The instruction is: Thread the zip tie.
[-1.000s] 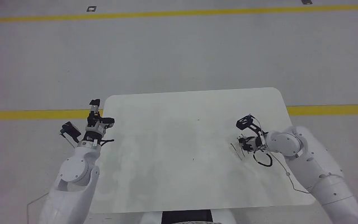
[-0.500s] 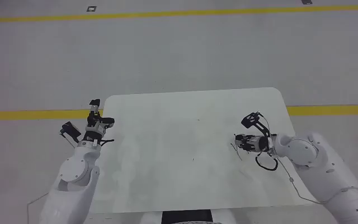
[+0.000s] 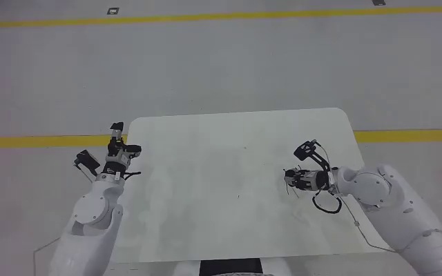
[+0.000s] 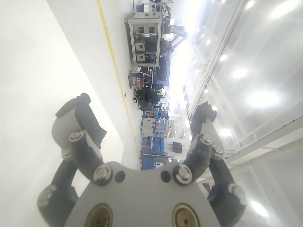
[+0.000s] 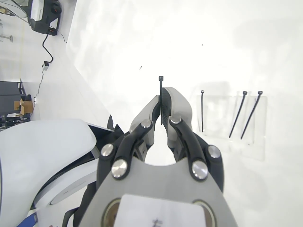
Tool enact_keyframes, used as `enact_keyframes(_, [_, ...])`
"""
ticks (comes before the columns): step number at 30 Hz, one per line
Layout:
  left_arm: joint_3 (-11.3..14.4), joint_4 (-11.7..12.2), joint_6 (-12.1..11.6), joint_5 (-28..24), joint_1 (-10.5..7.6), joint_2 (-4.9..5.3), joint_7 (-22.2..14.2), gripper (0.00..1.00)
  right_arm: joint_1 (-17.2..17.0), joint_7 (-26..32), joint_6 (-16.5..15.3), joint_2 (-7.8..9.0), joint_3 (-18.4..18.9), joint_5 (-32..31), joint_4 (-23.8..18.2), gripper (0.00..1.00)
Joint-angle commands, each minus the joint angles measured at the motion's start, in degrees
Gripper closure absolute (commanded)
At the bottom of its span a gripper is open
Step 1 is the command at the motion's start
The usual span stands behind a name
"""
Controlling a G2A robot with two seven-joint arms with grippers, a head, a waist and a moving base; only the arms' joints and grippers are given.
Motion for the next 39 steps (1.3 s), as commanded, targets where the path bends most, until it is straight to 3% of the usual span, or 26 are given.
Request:
enact_keyframes(1, [0.0,0.0,0.0,0.0,0.0,0.0,0.0,0.0,0.0,0.0,0.0,0.0,0.0,0.0,0.0,1.0])
enact_keyframes(6, [0.05,-0.02,-0.06,0.36,-0.06,0.0,0.0,0.0,-0.68,-2.75,0.67,-0.25,-0.37,1.04,0.55,1.0])
enact_keyframes(8, [1.36,-0.71,-1.3,4.77,-0.4,-0.01,0.18,0.0,-1.14,-6.22,0.57,-0.58,-0.48,3.98,1.58,1.0])
enact_keyframes(14, [9.76,-4.33,-7.24,18.68,-2.18,-0.73,3.52,0.0,-0.64,-13.82,0.0,-1.66,-1.13,11.55,4.45,1.0])
enact_keyframes(19, [18.52,-4.51,-10.99,31.1,-4.5,-1.62,6.57,0.0,1.09,-14.44,0.0,-2.44,-2.58,16.27,6.41,1.0])
enact_keyframes(21, [22.07,-4.72,-13.1,33.43,-4.95,-1.96,6.04,0.0,1.81,-13.44,0.0,-2.67,-3.36,17.2,7.52,1.0])
enact_keyframes(37, [22.07,-4.72,-13.1,33.43,-4.95,-1.96,6.04,0.0,1.95,-13.12,0.0,-2.7,-3.51,17.22,7.81,1.0])
enact_keyframes(39, [22.68,-5.02,-13.29,33.94,-5.29,-2.02,5.51,0.0,1.59,-15.16,0.41,-2.94,-3.45,19.06,8.0,1.0])
